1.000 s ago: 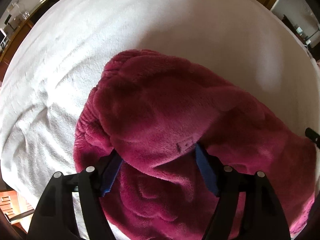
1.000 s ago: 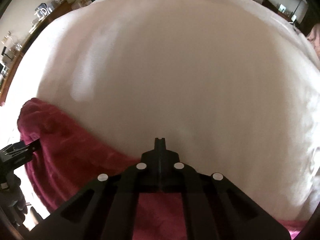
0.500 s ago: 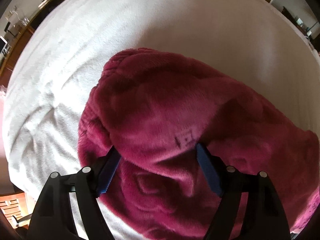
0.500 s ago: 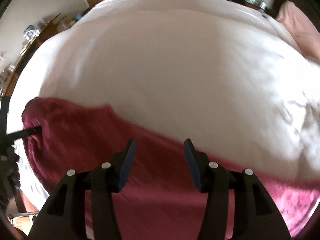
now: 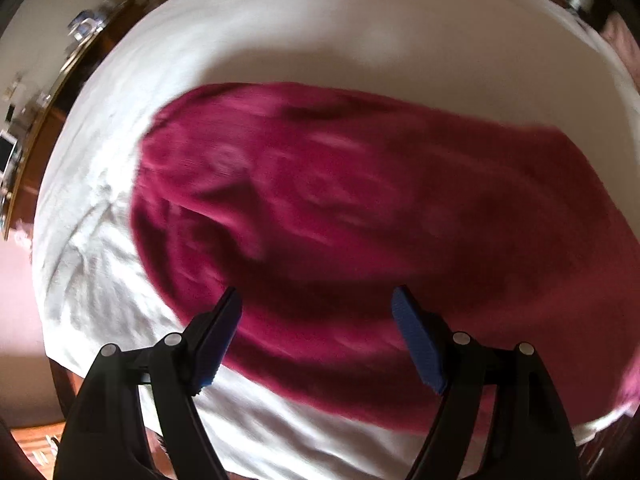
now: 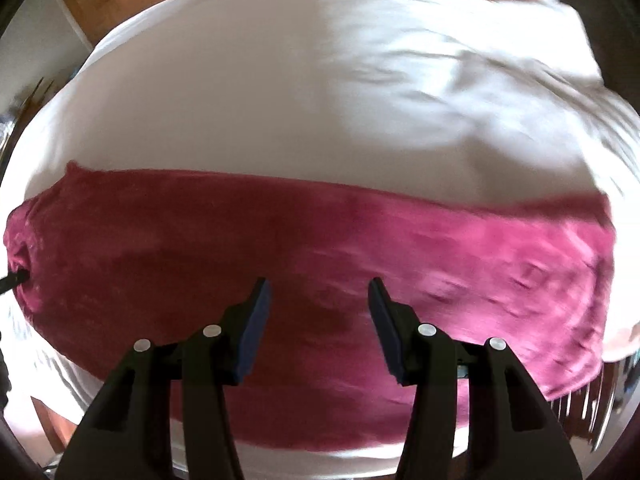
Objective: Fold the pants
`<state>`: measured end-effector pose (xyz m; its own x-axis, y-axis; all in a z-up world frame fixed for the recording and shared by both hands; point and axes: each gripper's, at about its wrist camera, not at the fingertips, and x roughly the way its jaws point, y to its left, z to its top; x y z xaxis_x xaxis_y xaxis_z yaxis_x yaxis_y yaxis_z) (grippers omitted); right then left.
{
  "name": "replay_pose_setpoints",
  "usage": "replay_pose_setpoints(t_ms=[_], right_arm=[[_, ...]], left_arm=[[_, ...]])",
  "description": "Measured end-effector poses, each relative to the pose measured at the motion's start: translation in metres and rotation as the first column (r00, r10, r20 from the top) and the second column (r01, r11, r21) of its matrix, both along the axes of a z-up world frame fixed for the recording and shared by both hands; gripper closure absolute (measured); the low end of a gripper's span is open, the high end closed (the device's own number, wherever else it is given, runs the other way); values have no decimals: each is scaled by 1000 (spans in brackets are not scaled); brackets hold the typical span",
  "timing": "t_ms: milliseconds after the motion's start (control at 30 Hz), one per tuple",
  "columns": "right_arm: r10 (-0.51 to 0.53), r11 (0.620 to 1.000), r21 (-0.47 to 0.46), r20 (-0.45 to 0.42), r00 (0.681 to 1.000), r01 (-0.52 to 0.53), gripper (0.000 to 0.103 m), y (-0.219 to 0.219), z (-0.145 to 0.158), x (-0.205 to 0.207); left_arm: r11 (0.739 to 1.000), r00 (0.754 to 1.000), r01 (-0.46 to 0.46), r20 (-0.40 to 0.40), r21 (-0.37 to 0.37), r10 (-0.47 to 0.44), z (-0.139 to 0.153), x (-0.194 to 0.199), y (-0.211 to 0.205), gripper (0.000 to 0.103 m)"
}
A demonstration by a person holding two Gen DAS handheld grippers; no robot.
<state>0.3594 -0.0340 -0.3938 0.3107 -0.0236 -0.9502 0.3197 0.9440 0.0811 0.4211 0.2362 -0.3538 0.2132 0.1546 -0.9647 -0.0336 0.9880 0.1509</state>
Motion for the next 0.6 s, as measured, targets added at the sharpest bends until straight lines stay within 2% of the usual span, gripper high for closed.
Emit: replay_pose_setpoints(t_ms=[33, 67, 133, 400, 500, 600], right_arm=[[-22, 1000, 1, -1, 1000, 22, 45, -9, -1, -7], [-38, 999, 4, -1, 999, 38, 32, -20, 0, -13], [-86, 996, 14, 18, 996, 86, 24, -52, 5, -32], [-206, 978, -10, 48, 977, 207, 24, -154, 21, -98], [-243, 970, -11, 54, 969, 244, 23, -189, 23, -121], [-246, 969, 1, 57, 968, 246, 22, -218, 16, -125]], left_arm=[[1000, 1000, 11, -3, -3, -11, 1, -3, -10, 26], [1000, 1000, 29, -5, -9, -29, 2, -9, -28, 26], [999, 999, 49, -6, -23, -49, 5, -18, -54, 26], [990, 991, 135, 8, -49, -135, 10, -59, -161, 26], [986, 987, 159, 14, -56, -158, 17, -73, -190, 26], [983, 985, 173, 8, -55, -172, 14, -88, -211, 26]])
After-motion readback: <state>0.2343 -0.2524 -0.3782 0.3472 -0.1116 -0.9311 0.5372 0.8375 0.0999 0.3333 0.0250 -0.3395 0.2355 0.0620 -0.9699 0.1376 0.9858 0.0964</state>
